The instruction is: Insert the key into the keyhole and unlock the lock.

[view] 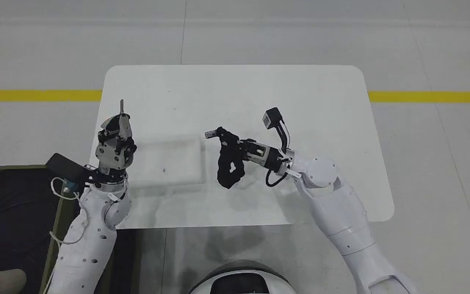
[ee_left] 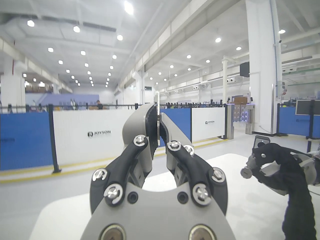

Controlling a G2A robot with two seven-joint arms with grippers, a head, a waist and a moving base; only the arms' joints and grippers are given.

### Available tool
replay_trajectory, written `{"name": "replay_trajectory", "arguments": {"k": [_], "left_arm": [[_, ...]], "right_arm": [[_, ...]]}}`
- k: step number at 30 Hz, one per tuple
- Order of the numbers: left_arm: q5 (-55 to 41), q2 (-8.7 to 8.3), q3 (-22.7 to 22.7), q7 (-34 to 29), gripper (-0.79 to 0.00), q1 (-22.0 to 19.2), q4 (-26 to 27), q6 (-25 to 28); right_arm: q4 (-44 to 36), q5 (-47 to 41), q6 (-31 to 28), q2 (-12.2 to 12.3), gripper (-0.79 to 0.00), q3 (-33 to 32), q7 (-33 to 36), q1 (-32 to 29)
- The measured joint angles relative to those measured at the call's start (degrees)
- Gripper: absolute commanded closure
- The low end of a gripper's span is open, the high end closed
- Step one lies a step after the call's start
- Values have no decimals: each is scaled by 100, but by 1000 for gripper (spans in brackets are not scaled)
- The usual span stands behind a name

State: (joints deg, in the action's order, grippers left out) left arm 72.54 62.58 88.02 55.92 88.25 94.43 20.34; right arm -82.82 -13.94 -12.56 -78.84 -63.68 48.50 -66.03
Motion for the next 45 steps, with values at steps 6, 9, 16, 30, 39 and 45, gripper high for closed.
{"name": "replay_trajectory", "arguments": {"k": [6, 9, 16, 30, 39, 45], "left_arm": [[576, -38, 123, 352, 0, 39, 227, -254], [2405, -96, 185, 1259, 0, -7, 84, -1310], [5771, -143, 174, 1883, 0, -370, -692, -3789], [6669, -145, 370, 1076, 0, -189, -486, -4764], [7800, -177, 376, 413, 0, -2, -318, -4837], [7801, -193, 370, 279, 0, 47, -252, -4751]], "right_arm": [[-212, 121, 38, 19, 0, -13, -185, -196], [-286, 91, 58, 29, 0, -25, -180, -236], [-347, -190, 231, 43, 0, 3, 61, -286], [-657, 561, 262, 55, 0, 149, -453, -418], [-736, 971, 350, 54, 0, 328, -680, -372], [-739, 1194, 171, 68, 0, 368, -788, -378]]}}
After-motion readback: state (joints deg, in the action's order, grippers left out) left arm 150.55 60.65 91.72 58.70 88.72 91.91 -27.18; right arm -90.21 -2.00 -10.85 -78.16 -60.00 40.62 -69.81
